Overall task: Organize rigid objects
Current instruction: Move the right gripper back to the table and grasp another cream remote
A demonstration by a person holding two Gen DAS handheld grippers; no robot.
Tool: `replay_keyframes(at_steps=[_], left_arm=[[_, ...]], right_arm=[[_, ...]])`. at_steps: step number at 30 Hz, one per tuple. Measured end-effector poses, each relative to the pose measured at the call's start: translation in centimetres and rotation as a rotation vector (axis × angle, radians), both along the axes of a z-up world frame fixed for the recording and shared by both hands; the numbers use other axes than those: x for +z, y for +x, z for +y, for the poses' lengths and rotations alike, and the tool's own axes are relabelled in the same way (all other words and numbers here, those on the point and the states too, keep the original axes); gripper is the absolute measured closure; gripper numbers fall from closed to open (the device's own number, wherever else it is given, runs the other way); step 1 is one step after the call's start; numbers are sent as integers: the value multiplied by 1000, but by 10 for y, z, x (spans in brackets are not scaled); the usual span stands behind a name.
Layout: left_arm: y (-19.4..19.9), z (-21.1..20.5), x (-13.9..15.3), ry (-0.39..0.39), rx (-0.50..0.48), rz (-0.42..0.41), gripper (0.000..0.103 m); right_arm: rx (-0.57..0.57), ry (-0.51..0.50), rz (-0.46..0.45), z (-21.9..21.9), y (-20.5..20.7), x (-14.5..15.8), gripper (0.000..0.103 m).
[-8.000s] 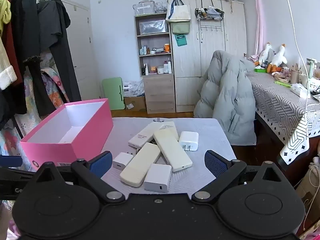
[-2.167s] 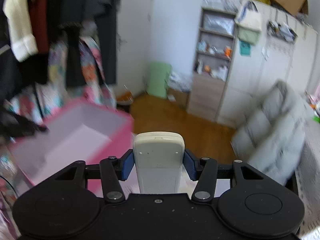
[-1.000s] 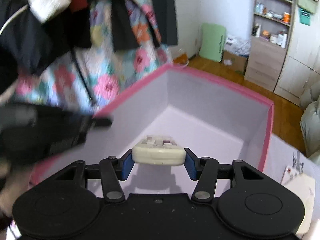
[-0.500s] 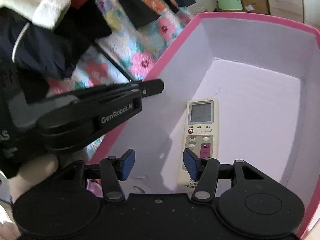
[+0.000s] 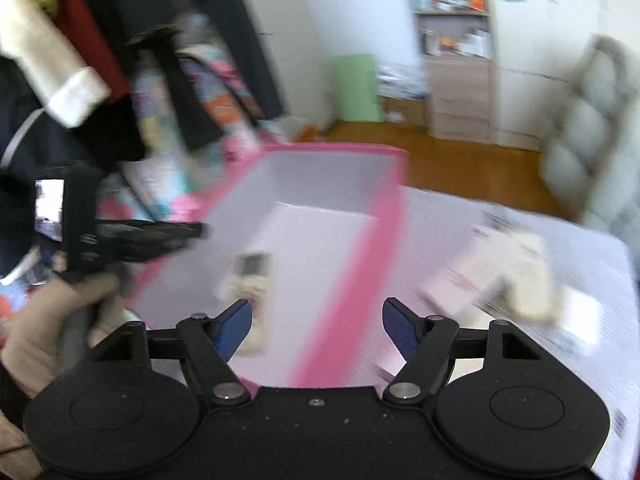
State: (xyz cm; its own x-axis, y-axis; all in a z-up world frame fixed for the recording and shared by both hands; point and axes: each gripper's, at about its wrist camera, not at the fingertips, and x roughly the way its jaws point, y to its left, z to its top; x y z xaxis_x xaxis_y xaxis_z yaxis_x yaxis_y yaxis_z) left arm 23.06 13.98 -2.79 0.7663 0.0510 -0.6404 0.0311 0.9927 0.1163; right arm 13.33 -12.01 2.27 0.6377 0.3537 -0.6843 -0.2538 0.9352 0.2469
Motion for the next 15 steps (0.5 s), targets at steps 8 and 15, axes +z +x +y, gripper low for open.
replay_keyframes(at_steps=[8,15], left_arm=[[-3,-7,0,21,22,-19,96],[-5,-3,-1,0,28,-31,96]], right_arm=[[-222,-13,116,-64,-5,-49,31],[-253,16,188,-85,30,-94,61]])
